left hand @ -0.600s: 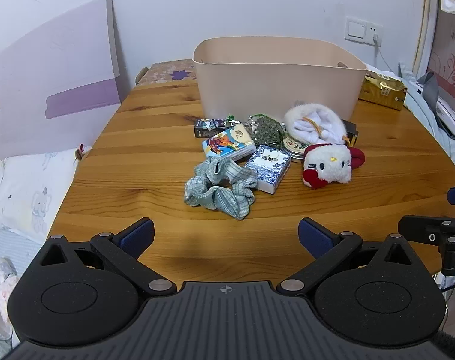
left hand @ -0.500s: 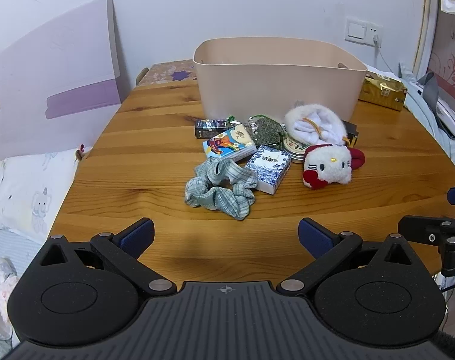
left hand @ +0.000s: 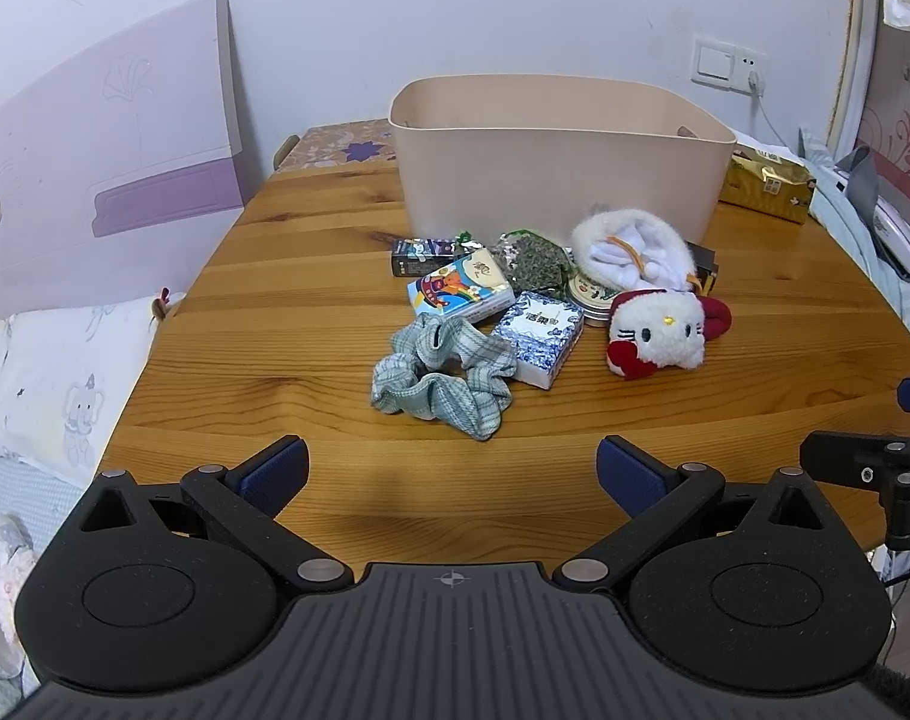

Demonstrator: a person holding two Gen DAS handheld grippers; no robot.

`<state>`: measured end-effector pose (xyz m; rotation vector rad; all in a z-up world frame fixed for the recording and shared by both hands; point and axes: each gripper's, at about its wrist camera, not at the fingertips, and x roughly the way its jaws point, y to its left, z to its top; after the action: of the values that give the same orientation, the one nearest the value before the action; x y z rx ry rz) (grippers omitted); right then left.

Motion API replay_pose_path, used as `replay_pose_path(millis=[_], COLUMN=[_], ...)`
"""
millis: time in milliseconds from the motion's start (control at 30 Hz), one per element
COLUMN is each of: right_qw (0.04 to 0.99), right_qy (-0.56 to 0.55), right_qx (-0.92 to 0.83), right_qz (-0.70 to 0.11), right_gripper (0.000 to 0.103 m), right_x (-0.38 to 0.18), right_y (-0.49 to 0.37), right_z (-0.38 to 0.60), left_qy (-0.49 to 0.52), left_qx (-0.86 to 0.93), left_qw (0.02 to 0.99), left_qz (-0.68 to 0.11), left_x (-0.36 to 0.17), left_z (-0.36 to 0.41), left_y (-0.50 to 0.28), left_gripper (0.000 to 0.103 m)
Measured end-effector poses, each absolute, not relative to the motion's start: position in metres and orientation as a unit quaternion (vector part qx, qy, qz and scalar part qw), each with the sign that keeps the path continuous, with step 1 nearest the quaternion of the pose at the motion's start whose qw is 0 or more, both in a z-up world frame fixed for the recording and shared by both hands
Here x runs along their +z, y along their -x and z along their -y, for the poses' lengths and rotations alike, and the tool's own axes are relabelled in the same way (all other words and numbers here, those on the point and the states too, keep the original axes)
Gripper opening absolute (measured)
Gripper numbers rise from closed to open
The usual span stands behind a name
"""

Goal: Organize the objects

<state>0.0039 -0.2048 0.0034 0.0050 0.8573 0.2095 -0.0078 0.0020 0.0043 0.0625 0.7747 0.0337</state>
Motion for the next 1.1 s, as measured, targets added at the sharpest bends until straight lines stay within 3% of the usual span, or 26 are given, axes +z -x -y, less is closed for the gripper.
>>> replay_pose_path(millis=[1100], right_qw=[0.904], right_qy=[-0.013], right_qx=[0.099], right_qz=[-0.416], right_gripper=[0.103], right_x=[0.001], right_y=[-0.018], right_z=[0.204], left_qy=[-0.024], left_qx=[0.020], left_qw=[0.925], left_qz=[-0.379], left_x=[-0.003], left_z=[-0.009], left_y=[-0.005], left_gripper=[0.103])
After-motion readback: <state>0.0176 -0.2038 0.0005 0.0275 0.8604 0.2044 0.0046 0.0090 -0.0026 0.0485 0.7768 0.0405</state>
